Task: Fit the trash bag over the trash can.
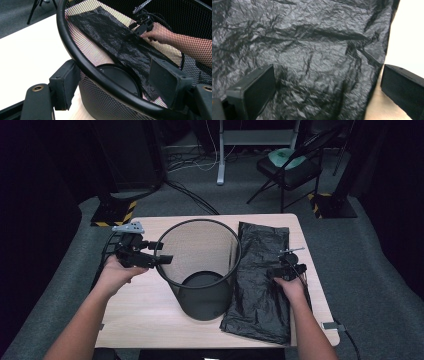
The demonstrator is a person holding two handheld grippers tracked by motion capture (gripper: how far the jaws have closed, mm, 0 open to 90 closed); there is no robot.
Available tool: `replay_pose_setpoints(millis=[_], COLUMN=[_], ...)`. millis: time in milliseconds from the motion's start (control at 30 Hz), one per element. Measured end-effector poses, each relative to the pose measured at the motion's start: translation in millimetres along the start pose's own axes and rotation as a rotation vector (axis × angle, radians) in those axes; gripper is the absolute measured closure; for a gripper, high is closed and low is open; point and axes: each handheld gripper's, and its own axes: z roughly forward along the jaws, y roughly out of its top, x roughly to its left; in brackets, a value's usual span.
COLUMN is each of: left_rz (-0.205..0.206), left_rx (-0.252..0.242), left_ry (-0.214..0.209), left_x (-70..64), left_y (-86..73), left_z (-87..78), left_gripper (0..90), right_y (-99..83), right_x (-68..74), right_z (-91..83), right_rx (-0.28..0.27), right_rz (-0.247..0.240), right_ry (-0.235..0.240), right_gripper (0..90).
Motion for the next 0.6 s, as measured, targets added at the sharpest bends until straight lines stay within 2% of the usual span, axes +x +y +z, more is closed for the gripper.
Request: replay_pose_setpoints(millis=[100, 267, 400, 600], left_rz=[-0.005, -0.016, -0.017, -0.016], left_rx=[0.004, 0.002, 0.000, 0.000], left_ry=[-0.005, -0.009, -0.010, -0.008], left_x=[1.5, 2.1, 2.1, 1.8], left_y=[0.3, 0.2, 0.0, 0.0], left_z=[0.7, 3.2, 3.2, 3.3], left_gripper=[24.6, 24.0, 24.0, 24.0], right_y=[1.7, 2.3, 2.0, 2.9], right_x=[4.9, 10.5, 12.2, 21.8], right_z=[2.0, 5.8, 6.1, 7.0], right_rx=[0.003, 0.015, 0.015, 0.015], right_rz=[-0.007, -0.033, -0.035, -0.047], right_ry=[0.004, -0.027, -0.033, -0.004], right_gripper=[0.0, 0.0, 0.0, 0.0])
